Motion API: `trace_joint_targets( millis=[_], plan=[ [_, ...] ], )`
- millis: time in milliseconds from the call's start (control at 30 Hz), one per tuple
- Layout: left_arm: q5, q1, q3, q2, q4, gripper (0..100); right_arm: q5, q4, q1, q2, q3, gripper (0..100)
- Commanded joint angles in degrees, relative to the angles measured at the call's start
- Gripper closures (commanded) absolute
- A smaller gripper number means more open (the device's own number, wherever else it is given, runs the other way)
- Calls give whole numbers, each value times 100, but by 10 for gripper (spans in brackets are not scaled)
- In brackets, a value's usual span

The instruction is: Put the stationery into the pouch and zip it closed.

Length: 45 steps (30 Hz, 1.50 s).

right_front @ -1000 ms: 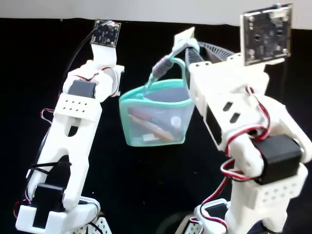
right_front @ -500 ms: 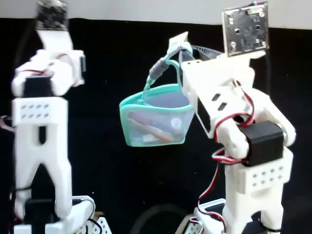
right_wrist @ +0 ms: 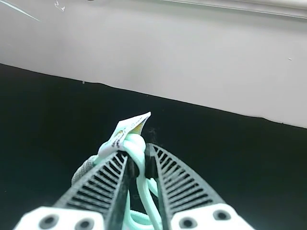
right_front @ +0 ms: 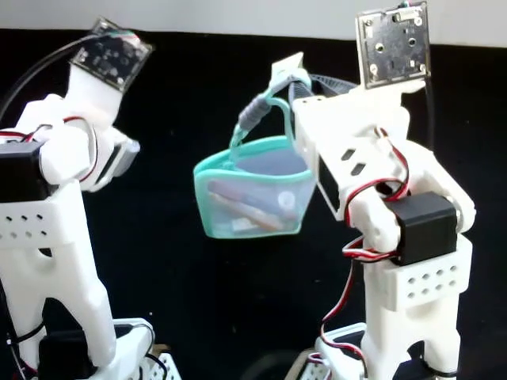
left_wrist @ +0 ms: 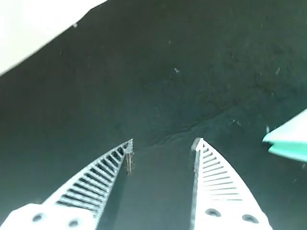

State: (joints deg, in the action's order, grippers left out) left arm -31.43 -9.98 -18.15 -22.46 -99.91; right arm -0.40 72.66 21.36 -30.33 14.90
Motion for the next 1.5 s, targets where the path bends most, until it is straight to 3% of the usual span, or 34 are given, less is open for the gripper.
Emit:
trace_joint_targets(
  millis=[0,300,567,833,1067,1467],
  plan=[
    [-484,224,-207,-180,-62,780,53,-110,13,-57,13,993],
    [-818,1455,233,-224,-97,780,273,-57,4,-48,-75,993],
    [-826,1560,391,-347,-105,782,290,-163,-13,-48,-505,993],
    [-1037,1569,1341,-1657,-105,783,281,-505,-338,505,-453,993],
    [-985,1578,1437,-1938,-105,783,18,-716,-330,778,-444,993],
    [-624,2615,1429,-1921,-97,783,9,-716,-338,813,-444,993]
  ],
)
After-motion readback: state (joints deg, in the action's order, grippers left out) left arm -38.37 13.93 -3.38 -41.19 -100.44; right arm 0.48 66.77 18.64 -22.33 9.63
